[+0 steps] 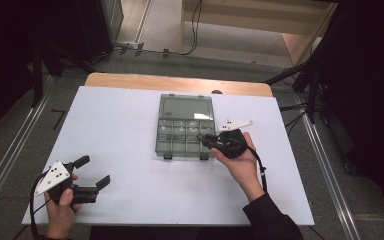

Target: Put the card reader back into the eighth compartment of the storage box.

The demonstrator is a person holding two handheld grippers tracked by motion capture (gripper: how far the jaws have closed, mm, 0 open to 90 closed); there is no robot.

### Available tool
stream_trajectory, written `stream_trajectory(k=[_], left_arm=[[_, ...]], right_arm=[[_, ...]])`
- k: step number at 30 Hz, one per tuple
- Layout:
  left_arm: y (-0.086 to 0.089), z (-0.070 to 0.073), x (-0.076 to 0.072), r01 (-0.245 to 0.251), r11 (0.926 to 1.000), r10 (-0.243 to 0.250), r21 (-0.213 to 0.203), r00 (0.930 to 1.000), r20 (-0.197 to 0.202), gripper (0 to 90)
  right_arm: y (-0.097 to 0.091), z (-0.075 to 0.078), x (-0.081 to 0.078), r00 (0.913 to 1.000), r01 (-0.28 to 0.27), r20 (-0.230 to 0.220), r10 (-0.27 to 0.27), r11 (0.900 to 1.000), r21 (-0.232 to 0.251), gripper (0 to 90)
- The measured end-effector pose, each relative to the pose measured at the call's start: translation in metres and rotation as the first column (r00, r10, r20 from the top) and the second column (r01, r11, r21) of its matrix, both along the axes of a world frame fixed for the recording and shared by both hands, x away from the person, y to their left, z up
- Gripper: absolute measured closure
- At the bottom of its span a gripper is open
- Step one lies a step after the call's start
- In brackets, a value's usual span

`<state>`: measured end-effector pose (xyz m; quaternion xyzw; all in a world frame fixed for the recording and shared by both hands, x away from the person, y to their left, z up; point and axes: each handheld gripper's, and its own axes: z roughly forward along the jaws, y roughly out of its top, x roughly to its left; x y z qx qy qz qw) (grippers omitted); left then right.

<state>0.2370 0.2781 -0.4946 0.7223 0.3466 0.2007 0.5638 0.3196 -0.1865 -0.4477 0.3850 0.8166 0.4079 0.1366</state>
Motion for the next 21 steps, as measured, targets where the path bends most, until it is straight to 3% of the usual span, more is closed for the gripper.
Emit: stream_trajectory(k=[21], left_arm=[[0.0000, 0.0000, 0.0000, 0.001, 1.0000, -0.001, 0.000, 1.0000, 0.000, 0.0]], right_arm=[[-0.0082, -0.0086, 0.0070, 0.9988, 0.045, -0.018, -0.046, 0.9989, -0.015, 71.8]])
